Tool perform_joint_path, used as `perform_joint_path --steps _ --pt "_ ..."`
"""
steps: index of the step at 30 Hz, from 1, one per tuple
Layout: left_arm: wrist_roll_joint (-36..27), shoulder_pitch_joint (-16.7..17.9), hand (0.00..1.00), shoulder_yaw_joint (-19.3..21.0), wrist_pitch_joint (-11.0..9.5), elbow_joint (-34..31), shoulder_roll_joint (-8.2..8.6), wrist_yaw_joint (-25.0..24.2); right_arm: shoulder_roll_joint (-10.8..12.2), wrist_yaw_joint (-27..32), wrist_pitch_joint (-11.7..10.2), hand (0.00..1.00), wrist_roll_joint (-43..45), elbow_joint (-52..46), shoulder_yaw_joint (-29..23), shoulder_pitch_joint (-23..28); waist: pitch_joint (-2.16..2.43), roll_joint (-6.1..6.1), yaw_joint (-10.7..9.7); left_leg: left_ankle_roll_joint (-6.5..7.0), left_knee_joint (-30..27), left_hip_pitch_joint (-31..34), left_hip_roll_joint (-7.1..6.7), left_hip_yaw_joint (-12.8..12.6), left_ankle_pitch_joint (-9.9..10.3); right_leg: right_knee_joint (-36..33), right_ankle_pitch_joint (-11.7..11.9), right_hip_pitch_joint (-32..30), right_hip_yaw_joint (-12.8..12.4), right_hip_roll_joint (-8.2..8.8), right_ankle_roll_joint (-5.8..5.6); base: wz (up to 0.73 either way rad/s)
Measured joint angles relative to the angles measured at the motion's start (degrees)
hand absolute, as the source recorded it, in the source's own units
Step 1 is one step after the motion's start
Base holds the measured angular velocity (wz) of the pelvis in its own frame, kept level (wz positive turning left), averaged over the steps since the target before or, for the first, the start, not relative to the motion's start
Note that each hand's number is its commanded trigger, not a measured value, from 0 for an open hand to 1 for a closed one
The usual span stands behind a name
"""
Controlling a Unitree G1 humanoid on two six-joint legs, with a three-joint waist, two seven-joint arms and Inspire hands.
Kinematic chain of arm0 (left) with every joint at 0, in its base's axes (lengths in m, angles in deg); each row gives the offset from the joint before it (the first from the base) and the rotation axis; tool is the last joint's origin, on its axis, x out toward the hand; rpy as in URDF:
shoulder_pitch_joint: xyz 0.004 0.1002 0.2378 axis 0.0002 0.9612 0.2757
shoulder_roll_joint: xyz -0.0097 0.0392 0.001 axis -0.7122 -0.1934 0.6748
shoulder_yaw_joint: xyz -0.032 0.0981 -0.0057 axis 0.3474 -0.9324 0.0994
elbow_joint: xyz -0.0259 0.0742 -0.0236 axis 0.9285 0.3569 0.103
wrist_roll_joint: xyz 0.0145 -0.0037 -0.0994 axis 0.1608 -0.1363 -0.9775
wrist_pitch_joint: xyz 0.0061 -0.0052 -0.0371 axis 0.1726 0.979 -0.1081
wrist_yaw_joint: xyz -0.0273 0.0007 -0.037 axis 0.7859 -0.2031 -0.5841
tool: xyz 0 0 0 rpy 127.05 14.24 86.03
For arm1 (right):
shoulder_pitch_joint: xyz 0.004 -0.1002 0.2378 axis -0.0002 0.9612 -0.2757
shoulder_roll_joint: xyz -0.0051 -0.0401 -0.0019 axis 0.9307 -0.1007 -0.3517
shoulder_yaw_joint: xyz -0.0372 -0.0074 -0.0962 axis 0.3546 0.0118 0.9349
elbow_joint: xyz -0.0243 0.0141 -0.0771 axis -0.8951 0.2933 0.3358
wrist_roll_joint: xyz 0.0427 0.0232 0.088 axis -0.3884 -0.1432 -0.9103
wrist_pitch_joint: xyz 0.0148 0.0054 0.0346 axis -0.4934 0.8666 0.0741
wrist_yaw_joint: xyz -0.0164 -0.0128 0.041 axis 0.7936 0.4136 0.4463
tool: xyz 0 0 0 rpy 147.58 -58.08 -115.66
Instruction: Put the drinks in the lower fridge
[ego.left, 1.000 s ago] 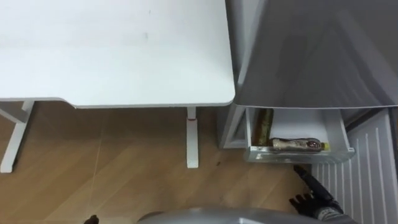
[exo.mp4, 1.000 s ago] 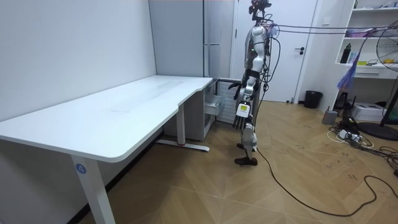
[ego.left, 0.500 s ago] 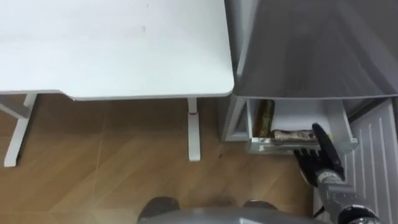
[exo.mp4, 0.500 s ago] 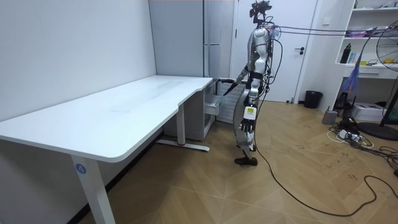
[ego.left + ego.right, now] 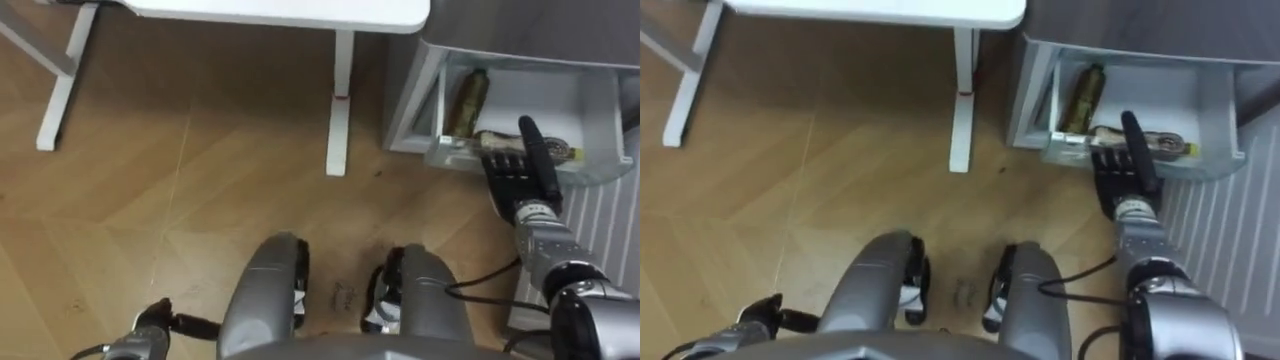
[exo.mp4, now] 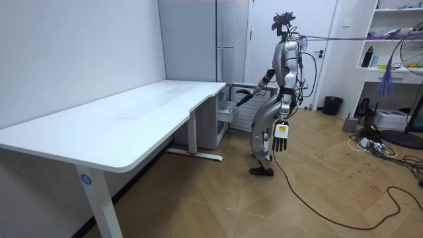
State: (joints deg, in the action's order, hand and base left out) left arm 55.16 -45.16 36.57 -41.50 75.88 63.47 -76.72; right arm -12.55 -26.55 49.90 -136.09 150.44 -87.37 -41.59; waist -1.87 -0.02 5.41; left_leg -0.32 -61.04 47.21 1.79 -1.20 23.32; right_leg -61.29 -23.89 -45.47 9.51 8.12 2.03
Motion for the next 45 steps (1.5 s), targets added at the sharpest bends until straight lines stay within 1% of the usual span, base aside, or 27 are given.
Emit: perform_joint_path --steps 2,3,5,7,8,9,11,12,13,15,18,20,21,23,24,26,30,32,34,37,40,41,42,43,44,45 --pt "-0.09 0.10 0.00 0.01 0.02 -0.05 -0.26 -0.30 -0.62 -0.59 0.04 0.00 -0.05 0.01 -0.04 -1.12 0.00 0.01 0.71 0.04 -1.66 2.38 -0.17 0.39 0.02 -1.59 -0.17 -2.26 0.14 0.26 0.30 0.03" --pt "-0.12 -0.19 0.00 -0.41 -0.06 -0.08 -0.43 -0.54 -1.31 -0.95 0.06 0.00 0.00 0.00 -0.03 -1.99 -0.01 0.04 1.13 0.04 -2.48 3.86 -0.44 0.45 0.03 -2.65 -0.25 -3.70 0.26 0.82 0.41 0.08" --pt "-0.15 -0.54 0.00 -1.14 -0.12 -0.21 -0.64 -0.68 -2.32 -1.23 0.03 0.00 -0.07 0.00 -0.03 -3.96 0.01 0.20 1.34 0.05 -3.72 6.26 -0.73 0.44 0.03 -4.12 -0.33 -6.06 0.29 1.46 0.47 0.12" --pt "-0.71 -0.93 0.00 -1.18 -0.24 -0.10 -0.85 -0.83 -3.10 -2.16 0.03 0.00 -0.47 0.01 0.02 -5.26 -0.07 0.36 2.16 0.02 -4.89 8.02 -0.85 0.43 0.02 -5.37 -0.48 -7.73 0.31 1.66 0.57 0.06" --pt "-1.21 -1.02 0.00 -1.19 -0.26 -0.07 -1.04 -1.28 -3.72 -2.98 0.03 0.00 -0.35 0.01 0.15 -5.75 -0.10 0.79 3.00 0.02 -5.85 9.26 -0.89 0.66 0.03 -6.18 -0.87 -8.66 0.46 1.74 0.53 0.09" --pt "-1.23 -1.21 0.00 -1.17 -0.30 -0.12 -1.32 -1.64 -4.44 -3.81 0.17 0.00 -0.14 0.02 0.44 -6.64 -0.12 0.92 3.07 0.15 -6.70 10.74 -1.57 0.92 0.10 -7.39 -1.36 -10.13 0.46 2.27 0.51 0.16" --pt "-1.27 -1.79 0.00 -1.26 -0.24 -0.09 -1.70 -1.72 -5.48 -4.77 0.43 0.00 -0.09 0.02 0.60 -7.62 -0.10 1.12 3.20 0.14 -7.86 13.12 -2.02 0.95 0.09 -8.99 -1.86 -12.35 0.56 2.78 0.50 0.23" --pt "-1.32 -1.78 0.00 -2.06 -0.25 -0.02 -1.94 -1.68 -5.89 -4.81 0.47 0.00 -0.10 0.02 0.60 -7.75 -0.10 1.27 4.14 0.50 -8.85 13.96 -2.05 0.95 0.31 -9.95 -2.33 -13.16 0.48 2.81 0.53 0.11" --pt "-1.33 -1.72 0.00 -2.26 -0.27 -0.03 -2.02 -1.69 -6.03 -4.80 0.47 0.00 -0.11 0.02 0.60 -7.76 -0.10 1.30 4.53 0.75 -9.26 14.28 -2.07 0.95 0.52 -10.43 -2.63 -13.48 0.44 2.85 0.55 0.05" --pt "-2.45 -1.44 0.00 -2.34 -0.33 -0.04 -2.09 -1.67 -6.36 -4.81 0.49 0.00 -0.12 -0.03 0.65 -8.32 -0.11 1.44 4.87 0.99 -10.62 15.70 -2.53 1.11 1.17 -12.04 -3.71 -14.64 0.48 3.49 0.42 0.14" --pt "-4.51 -0.91 0.00 -2.88 -0.42 -0.04 -2.20 -1.64 -6.96 -4.89 0.91 0.00 -0.15 -0.02 0.62 -9.52 -0.15 1.71 4.76 1.41 -12.32 17.85 -2.74 1.23 1.86 -13.81 -4.39 -16.32 0.83 4.14 0.46 0.13" --pt "-4.58 -0.55 0.00 -3.45 -0.45 -0.04 -2.33 -1.45 -7.14 -5.36 1.11 0.00 -0.15 -0.02 0.66 -9.77 -0.16 1.72 4.65 1.57 -13.27 18.61 -2.77 1.22 2.43 -14.83 -5.03 -17.01 0.81 4.60 0.41 0.08" --pt "-4.60 -0.15 0.00 -4.03 -0.46 -0.07 -2.46 -1.36 -7.26 -6.02 1.68 0.00 -0.13 -0.02 0.70 -9.77 -0.16 1.72 4.33 1.64 -13.61 18.73 -2.81 1.21 2.70 -15.10 -5.31 -17.10 0.74 4.67 0.19 0.03" --pt "-4.53 -0.10 0.00 -4.69 -0.83 -0.43 -2.50 -1.38 -8.46 -6.82 1.97 0.00 -0.13 -0.02 0.68 -9.87 -0.19 1.77 4.27 1.83 -13.98 19.21 -3.42 1.01 2.89 -15.60 -5.70 -17.63 0.45 4.95 -0.24 0.00" --pt "-4.50 -0.08 0.00 -4.69 -1.25 -0.76 -2.57 -1.38 -9.32 -6.81 1.97 0.00 -0.14 0.01 0.67 -9.92 -0.21 1.80 4.41 2.00 -14.08 19.40 -3.49 0.80 2.98 -15.77 -5.84 -17.89 0.14 5.00 -0.29 0.00" --pt "-4.50 0.33 0.00 -4.69 -1.63 -1.31 -2.82 -1.45 -9.94 -6.82 1.97 0.00 -0.07 0.00 0.70 -9.97 -0.21 1.81 4.64 2.23 -14.11 19.39 -3.48 0.47 3.11 -15.85 -5.94 -18.06 -0.21 5.02 -0.44 -0.02" --pt "-4.50 1.01 0.00 -4.58 -2.03 -1.82 -4.07 -1.79 -10.52 -7.35 1.96 0.00 0.05 -0.04 0.96 -10.00 -0.21 1.80 4.87 2.24 -14.14 19.31 -3.45 0.27 3.31 -15.85 -5.79 -18.24 -0.71 4.72 -0.80 -0.03" --pt "-4.50 1.05 0.00 -4.53 -2.42 -1.82 -4.34 -1.87 -10.78 -7.36 1.93 0.00 0.08 -0.06 1.23 -10.00 -0.21 1.80 5.07 2.19 -14.14 19.19 -3.47 0.19 3.41 -15.85 -5.79 -18.26 -0.86 4.63 -0.80 -0.04" --pt "-4.56 1.10 0.00 -4.50 -2.69 -1.82 -4.33 -1.90 -10.97 -7.36 1.92 0.00 0.08 -0.36 1.23 -9.96 -0.21 1.78 5.27 2.09 -14.14 19.15 -3.47 0.12 3.54 -15.84 -5.80 -18.38 -0.98 4.51 -0.81 -0.04" --pt "-4.68 1.90 0.00 -4.20 -3.03 -1.86 -4.33 -1.78 -11.44 -7.36 1.93 0.00 0.63 -1.06 1.20 -9.90 -0.21 1.78 5.03 2.07 -14.06 19.15 -3.51 0.06 3.58 -15.83 -5.85 -18.39 -0.71 4.72 -0.70 0.01" --pt "-4.66 5.27 0.00 -4.13 -3.39 -4.47 -4.53 -1.43 -12.44 -7.33 1.93 0.00 2.47 -3.47 1.18 -9.54 -0.13 1.58 3.77 2.10 -13.48 19.06 -3.58 -0.05 3.58 -15.38 -5.85 -18.38 -0.74 4.88 -0.76 0.01" --pt "-4.97 6.93 0.00 -3.91 -3.82 -5.36 -4.65 -1.36 -12.80 -7.28 1.91 0.00 3.48 -5.41 1.16 -8.99 -0.07 1.38 2.93 2.11 -13.32 19.02 -3.56 -0.06 3.57 -15.24 -5.85 -18.35 -0.74 4.88 -0.78 0.00" --pt "-5.73 8.48 0.00 -2.89 -3.98 -6.43 -4.78 -1.33 -13.11 -7.26 1.65 0.00 4.92 -7.94 1.15 -7.67 -0.02 1.07 2.27 2.35 -13.32 18.88 -3.45 -0.07 3.53 -15.23 -5.90 -18.19 -0.75 4.77 -0.85 0.00" --pt "-5.74 9.17 0.00 -2.15 -4.07 -6.86 -4.81 -1.24 -13.21 -7.23 1.39 0.00 5.52 -8.73 1.15 -7.05 -0.03 0.85 2.08 2.44 -13.32 18.72 -3.44 -0.07 3.58 -15.14 -5.90 -18.04 -0.72 4.64 -0.84 -0.07" --pt "-6.19 10.02 0.00 -1.33 -4.49 -6.93 -4.88 -1.07 -13.30 -6.73 0.77 0.00 6.79 -9.71 1.14 -5.72 -0.08 0.57 1.77 2.41 -13.25 18.10 -3.16 0.07 3.84 -14.69 -5.91 -17.31 -0.54 4.15 -0.81 -0.14" --pt "-6.91 10.77 0.00 -0.83 -4.83 -6.89 -4.95 -0.94 -13.27 -5.98 0.62 0.00 7.74 -10.06 1.14 -4.56 -0.06 0.38 1.19 2.39 -12.82 17.21 -2.80 0.18 4.00 -13.96 -5.90 -16.25 -0.30 3.78 -0.79 -0.12"
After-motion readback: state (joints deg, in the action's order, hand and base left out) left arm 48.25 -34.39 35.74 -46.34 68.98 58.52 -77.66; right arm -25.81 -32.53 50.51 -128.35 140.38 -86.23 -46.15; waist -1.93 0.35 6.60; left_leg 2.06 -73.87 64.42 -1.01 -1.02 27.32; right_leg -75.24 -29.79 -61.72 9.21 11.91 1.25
